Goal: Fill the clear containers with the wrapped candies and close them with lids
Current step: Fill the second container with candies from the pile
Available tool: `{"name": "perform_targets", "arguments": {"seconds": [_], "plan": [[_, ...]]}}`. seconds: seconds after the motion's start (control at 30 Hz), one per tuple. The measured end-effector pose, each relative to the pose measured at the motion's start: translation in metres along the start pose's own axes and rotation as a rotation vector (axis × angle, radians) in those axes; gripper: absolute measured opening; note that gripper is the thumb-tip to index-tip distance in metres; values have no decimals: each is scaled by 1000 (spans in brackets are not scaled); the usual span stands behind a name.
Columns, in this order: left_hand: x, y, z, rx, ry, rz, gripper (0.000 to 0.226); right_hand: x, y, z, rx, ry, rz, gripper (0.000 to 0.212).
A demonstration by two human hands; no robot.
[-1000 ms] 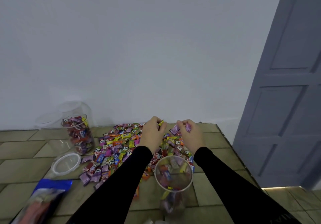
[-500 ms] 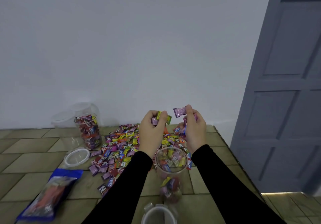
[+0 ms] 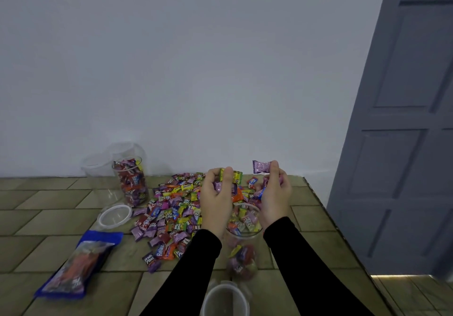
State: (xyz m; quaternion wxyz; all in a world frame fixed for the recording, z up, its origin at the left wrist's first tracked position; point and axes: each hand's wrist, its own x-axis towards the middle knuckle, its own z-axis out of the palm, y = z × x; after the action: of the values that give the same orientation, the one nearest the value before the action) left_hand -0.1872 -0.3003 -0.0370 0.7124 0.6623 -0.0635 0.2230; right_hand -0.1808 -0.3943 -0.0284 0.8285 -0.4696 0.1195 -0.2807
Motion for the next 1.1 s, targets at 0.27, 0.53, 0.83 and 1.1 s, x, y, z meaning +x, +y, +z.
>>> {"name": "perform_targets", "arguments": {"seconds": [0.27,0.53,0.83,1.1], "plan": [[-1,-4,0,2,-51,-12,24,5,4,0,0,32,8,28],[1,-8,0,54,-68,-34,26,11,10,3,10,42,20,27],[-1,-12,-5,-51,-129,-18,8,12,12,7,1,44,-7,29],[1,-18,-6,-121,-177,-4,17,13,15,7,12,30,-17,29]]}}
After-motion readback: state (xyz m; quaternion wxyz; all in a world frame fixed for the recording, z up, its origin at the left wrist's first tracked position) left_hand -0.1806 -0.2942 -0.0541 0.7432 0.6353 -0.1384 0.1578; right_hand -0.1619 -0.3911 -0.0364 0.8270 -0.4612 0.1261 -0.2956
